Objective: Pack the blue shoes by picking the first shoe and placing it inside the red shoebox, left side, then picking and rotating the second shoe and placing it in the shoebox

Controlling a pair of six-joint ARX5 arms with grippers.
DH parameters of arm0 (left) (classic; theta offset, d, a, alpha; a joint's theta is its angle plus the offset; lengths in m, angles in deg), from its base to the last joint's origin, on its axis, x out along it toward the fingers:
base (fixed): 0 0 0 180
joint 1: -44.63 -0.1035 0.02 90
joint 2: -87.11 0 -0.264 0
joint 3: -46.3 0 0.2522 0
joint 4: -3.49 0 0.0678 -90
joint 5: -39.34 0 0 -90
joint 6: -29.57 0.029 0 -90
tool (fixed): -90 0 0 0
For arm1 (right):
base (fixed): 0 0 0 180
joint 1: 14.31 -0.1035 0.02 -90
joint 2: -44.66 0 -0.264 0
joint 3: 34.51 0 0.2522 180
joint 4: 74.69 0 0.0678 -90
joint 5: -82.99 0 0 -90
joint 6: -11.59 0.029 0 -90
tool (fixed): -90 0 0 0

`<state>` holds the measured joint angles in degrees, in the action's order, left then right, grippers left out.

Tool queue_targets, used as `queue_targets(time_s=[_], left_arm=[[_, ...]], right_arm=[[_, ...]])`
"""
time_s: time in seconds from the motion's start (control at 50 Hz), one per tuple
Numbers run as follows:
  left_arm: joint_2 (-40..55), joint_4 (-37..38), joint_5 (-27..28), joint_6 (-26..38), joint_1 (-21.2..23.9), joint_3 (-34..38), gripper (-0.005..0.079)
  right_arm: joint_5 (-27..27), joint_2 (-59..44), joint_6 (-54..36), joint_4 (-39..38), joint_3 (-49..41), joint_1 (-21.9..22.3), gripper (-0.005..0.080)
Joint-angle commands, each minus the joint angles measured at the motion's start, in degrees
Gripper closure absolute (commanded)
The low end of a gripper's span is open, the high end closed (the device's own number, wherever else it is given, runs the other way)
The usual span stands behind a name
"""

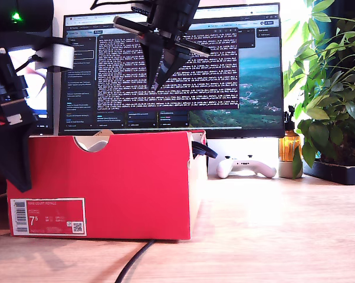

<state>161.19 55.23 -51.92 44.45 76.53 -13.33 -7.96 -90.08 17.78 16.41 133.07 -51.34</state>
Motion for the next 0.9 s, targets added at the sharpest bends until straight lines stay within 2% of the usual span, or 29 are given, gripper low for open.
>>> queue_targets(time_s=[0.0,0.26,0.4,0.58,0.72,0.88], left_arm=[[-1.60,-0.81,0.85,-4.61,0.50,0.00,0.0754],[-14.25,-1.81,0.92,-6.47,0.52,0.02,0.0754],[-20.98,-1.29,3.50,-7.32,0.46,0.02,0.0754],[-25.94,-1.40,3.82,-6.86,-0.81,0.04,0.0754],[-27.74,-2.47,3.87,-5.29,-3.43,0.04,0.0754],[-28.44,-3.58,5.53,-3.89,-6.54,0.04,0.0754]], right_arm=[[0.02,5.70,-1.75,0.28,-0.11,2.36,0.0757],[0.07,9.46,-2.69,0.42,-0.11,6.91,0.0757],[0.59,10.54,-3.23,0.59,-0.11,8.15,0.0757],[2.34,11.23,-3.32,0.76,-0.11,8.70,0.0757],[4.35,11.98,-3.78,0.76,-0.11,8.46,0.0757],[11.54,12.96,-4.20,0.76,-0.11,8.83,0.0757]])
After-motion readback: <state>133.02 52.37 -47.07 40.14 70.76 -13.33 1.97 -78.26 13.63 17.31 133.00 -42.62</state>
